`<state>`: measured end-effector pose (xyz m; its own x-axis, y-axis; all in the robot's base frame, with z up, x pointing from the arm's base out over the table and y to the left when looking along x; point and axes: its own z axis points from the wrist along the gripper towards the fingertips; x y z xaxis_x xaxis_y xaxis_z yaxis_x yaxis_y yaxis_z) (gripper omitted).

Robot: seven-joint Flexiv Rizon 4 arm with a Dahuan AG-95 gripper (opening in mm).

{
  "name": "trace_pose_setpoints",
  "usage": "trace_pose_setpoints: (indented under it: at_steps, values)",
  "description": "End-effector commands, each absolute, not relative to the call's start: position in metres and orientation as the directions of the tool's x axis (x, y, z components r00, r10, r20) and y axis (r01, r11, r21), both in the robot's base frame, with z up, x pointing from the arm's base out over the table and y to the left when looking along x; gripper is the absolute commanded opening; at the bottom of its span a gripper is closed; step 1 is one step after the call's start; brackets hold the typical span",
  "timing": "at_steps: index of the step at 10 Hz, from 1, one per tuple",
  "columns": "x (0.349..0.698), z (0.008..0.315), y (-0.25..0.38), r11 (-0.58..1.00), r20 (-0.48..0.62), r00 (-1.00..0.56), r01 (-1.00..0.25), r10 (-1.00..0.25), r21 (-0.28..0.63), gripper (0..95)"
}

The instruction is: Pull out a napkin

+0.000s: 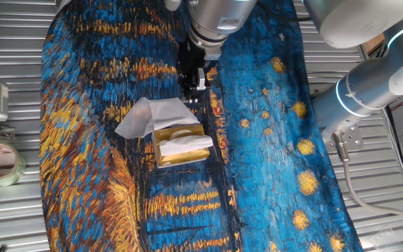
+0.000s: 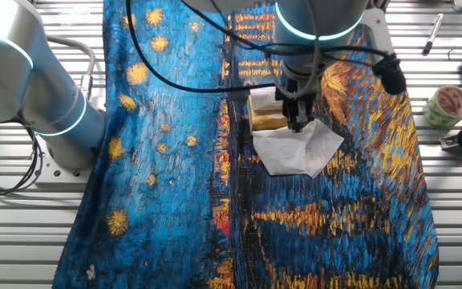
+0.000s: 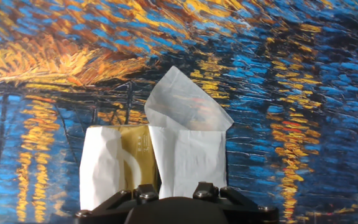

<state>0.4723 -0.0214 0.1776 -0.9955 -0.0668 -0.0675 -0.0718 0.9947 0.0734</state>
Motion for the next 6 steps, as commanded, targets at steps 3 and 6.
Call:
trace_pose_setpoints:
  at_steps: [3,6]
  values:
    - [0.4710,0.1793,-0.0203,0.992,-0.050,-0.996,-0.074,-0.069,0.098,38.0]
    - [0.4702,0.1791,-0.0200,0.993,-0.051,-0.997,-0.064,-0.060,0.099,38.0]
